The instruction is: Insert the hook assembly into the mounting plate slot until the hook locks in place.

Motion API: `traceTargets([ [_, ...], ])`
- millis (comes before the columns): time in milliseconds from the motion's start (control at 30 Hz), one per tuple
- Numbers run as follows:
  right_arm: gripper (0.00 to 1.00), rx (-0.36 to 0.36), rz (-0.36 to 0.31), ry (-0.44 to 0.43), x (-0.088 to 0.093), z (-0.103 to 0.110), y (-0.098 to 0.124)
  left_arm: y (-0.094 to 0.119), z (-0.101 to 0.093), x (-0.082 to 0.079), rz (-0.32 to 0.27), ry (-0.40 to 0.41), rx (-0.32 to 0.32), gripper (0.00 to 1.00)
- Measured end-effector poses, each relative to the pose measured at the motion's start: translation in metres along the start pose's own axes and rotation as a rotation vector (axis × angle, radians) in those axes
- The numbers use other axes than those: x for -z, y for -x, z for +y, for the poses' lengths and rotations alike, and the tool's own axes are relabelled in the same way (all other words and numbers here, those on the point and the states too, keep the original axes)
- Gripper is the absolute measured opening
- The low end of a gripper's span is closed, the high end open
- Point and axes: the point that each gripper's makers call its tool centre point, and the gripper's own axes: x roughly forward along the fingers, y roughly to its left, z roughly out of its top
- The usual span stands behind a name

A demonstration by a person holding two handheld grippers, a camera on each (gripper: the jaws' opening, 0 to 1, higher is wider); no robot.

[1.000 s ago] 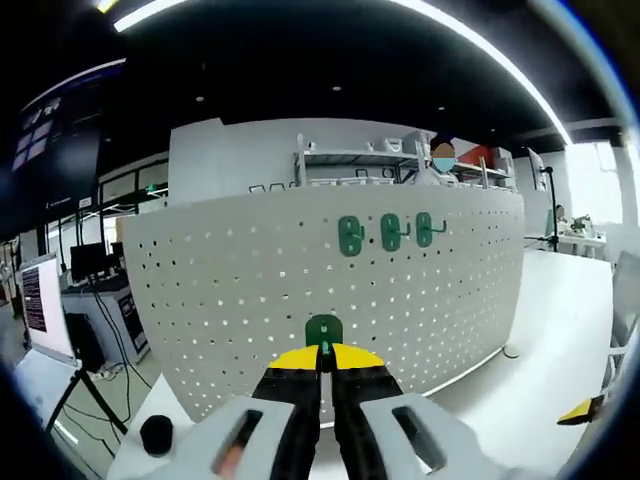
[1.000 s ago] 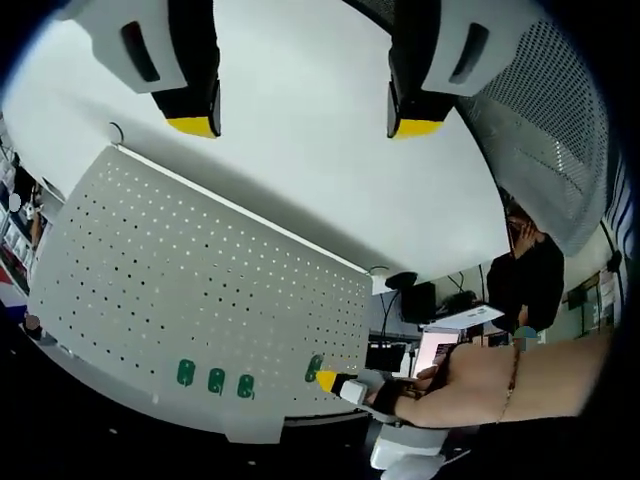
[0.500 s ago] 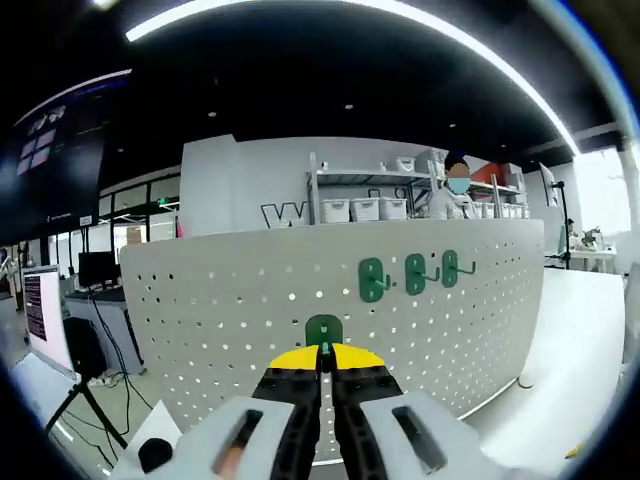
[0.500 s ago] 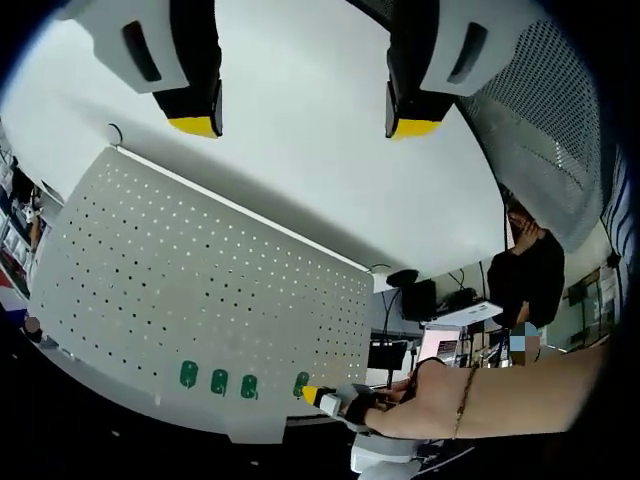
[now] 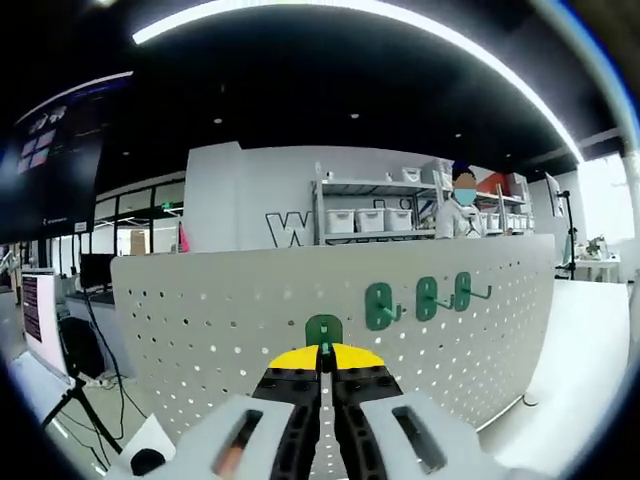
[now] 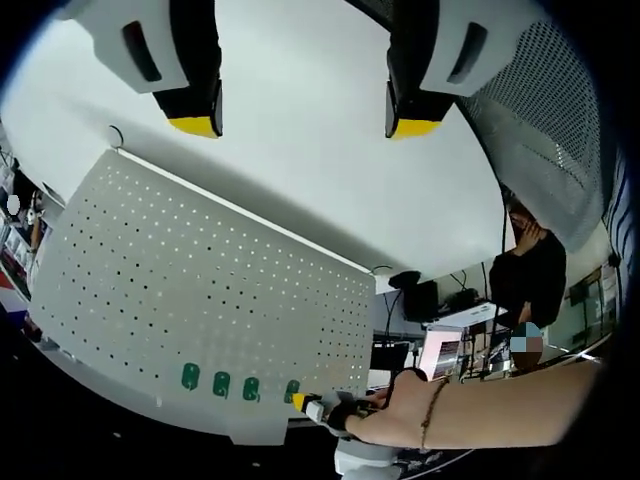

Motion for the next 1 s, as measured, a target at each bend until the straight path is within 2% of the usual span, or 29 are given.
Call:
traceTargets([
  [500, 0.63, 0.000, 0.001, -0.010, 0.000, 0.000, 0.000, -0.019, 0.004, -0.015, -0.045, -0.005, -0.031, 0.01],
  [1000, 0.62, -0.006, 0.000, -0.014, 0.000, 0.001, -0.001, -0.033, 0.004, -0.014, -0.032, 0.007, -0.049, 0.01],
])
